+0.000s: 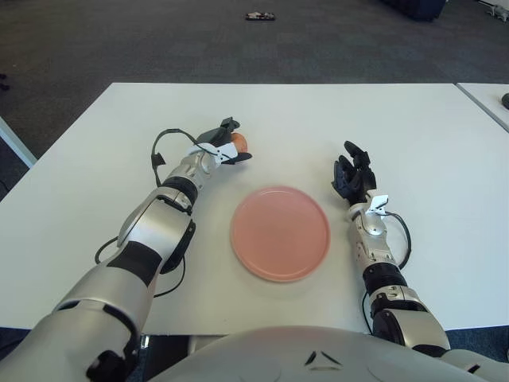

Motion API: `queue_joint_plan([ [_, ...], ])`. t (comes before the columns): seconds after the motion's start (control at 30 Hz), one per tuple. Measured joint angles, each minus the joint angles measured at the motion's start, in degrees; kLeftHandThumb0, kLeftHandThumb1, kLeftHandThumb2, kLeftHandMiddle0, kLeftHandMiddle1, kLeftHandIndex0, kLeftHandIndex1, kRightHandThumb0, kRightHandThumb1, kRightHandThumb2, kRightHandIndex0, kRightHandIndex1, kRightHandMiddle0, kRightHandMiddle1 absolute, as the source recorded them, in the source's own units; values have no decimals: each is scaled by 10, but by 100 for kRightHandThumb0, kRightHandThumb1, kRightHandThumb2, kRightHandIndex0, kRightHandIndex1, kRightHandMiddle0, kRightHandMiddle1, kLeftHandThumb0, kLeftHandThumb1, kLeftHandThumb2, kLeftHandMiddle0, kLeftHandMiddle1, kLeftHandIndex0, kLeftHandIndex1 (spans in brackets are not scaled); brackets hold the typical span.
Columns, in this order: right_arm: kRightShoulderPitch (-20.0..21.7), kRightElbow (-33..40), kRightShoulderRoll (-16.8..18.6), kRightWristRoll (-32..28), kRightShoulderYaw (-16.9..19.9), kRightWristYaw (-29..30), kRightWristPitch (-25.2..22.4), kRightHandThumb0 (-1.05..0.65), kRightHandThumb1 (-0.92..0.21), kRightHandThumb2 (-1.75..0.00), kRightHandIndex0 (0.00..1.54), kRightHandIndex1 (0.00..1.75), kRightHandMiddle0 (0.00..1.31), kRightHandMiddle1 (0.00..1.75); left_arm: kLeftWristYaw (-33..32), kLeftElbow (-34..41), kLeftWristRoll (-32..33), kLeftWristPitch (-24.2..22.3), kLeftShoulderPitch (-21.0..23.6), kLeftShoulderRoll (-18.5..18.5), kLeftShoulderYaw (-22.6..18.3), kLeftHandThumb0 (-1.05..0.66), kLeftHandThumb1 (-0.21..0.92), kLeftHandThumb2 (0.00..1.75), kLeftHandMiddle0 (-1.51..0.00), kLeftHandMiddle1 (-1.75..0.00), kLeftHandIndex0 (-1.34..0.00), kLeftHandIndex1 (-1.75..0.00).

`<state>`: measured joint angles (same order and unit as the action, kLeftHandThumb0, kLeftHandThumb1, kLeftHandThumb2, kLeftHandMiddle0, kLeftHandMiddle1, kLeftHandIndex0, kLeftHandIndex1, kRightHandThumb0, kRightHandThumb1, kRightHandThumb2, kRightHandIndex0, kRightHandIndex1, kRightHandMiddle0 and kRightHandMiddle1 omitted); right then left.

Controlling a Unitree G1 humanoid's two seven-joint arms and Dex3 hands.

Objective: Put the apple into the plate.

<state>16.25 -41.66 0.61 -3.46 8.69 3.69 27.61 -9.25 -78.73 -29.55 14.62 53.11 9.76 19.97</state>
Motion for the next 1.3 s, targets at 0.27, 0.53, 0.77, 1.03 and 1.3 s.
queue_joint_plan([
  [0.27,0,0,-2,1,1,3,1,-49,-70,-76,20,36,0,68,6,0,4,-7,-2,-7,-18,-92,92,23,-26,-4,0,-74],
  [0.53,0,-1,-4,1,2,8,1,-48,-68,-79,17,41,0,69,7,0,10,-10,-3,-9,-25,-92,92,24,-27,-4,0,-77],
  [0.77,-1,-2,-8,-1,8,5,2,-45,-66,-82,16,44,0,67,6,0,6,-10,-3,-9,-20,-92,92,23,-27,-4,0,-80],
  [1.03,-3,-2,-10,-3,11,2,4,-45,-64,-85,13,48,0,69,-17,0,-31,-11,-3,-9,12,-92,92,25,-28,-4,0,-81],
  [1.3,-6,-1,-12,-4,12,-9,10,-47,-64,-84,13,50,0,69,-36,-1,-66,-26,-3,-5,41,-91,92,27,-30,-5,0,-80],
])
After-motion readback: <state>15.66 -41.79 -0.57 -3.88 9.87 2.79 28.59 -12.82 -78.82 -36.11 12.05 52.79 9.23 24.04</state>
